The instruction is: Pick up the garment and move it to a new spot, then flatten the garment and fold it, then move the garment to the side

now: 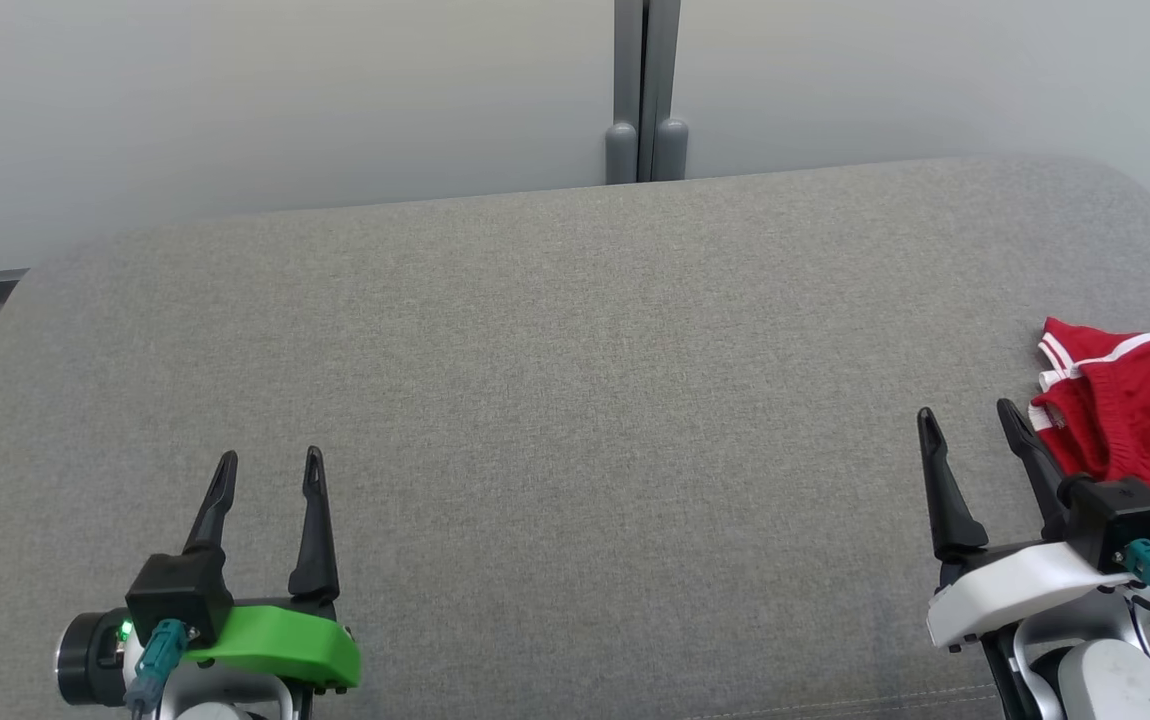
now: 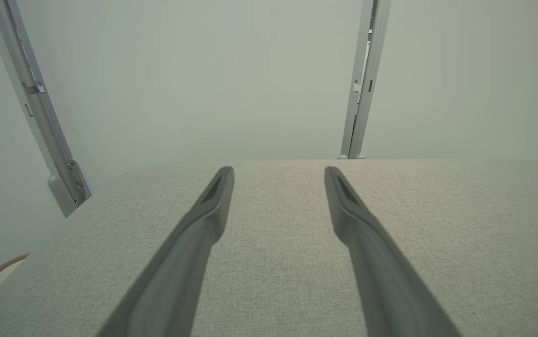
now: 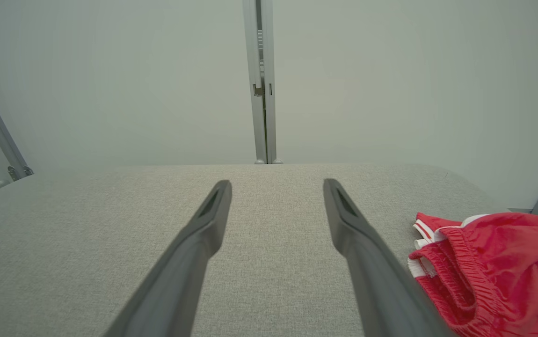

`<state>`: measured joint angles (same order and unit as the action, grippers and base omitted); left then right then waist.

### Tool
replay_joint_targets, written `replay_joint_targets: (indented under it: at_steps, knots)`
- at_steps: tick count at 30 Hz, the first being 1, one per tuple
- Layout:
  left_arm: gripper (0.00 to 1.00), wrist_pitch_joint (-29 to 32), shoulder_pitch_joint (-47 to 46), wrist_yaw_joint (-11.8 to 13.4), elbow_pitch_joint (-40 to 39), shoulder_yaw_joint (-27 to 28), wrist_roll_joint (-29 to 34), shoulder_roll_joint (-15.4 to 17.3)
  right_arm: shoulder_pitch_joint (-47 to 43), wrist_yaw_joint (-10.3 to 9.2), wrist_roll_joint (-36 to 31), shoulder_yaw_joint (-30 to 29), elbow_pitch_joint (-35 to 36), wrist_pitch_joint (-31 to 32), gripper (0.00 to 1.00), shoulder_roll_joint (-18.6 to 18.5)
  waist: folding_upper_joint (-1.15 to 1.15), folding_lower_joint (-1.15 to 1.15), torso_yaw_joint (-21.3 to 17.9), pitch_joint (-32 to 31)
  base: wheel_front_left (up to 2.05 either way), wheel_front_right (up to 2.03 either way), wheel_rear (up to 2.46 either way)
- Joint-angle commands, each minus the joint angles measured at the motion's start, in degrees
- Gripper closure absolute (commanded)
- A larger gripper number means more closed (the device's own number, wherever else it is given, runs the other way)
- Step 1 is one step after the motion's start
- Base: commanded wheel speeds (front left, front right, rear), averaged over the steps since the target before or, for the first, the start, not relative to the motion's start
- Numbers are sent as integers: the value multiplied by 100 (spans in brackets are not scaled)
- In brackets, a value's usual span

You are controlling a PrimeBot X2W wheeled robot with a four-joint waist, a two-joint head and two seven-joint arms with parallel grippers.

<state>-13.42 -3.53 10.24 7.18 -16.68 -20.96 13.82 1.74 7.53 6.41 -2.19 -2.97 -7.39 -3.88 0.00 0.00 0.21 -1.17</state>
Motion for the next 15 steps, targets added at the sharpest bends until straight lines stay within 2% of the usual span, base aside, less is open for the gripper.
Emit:
replay_joint_targets:
  at_steps: [1,10,11,15]
  knots:
    - [0,15,30,36,8,9,-15,50,-31,-9,-22,6,34,-3,0,9,0,0,-2,0,0,0,0]
    - [0,95,57,98,36,-4,-55,90,-17,-9,-17,23,40,-14,0,16,0,0,-8,-10,0,0,0]
    - [100,102,7,56,43,-6,-49,35,-3,0,7,25,-8,-3,100,11,0,0,-8,-10,0,0,0]
    - [100,118,48,-3,51,4,-331,-26,42,0,317,-88,-135,120,100,18,0,0,-9,-7,0,0,0]
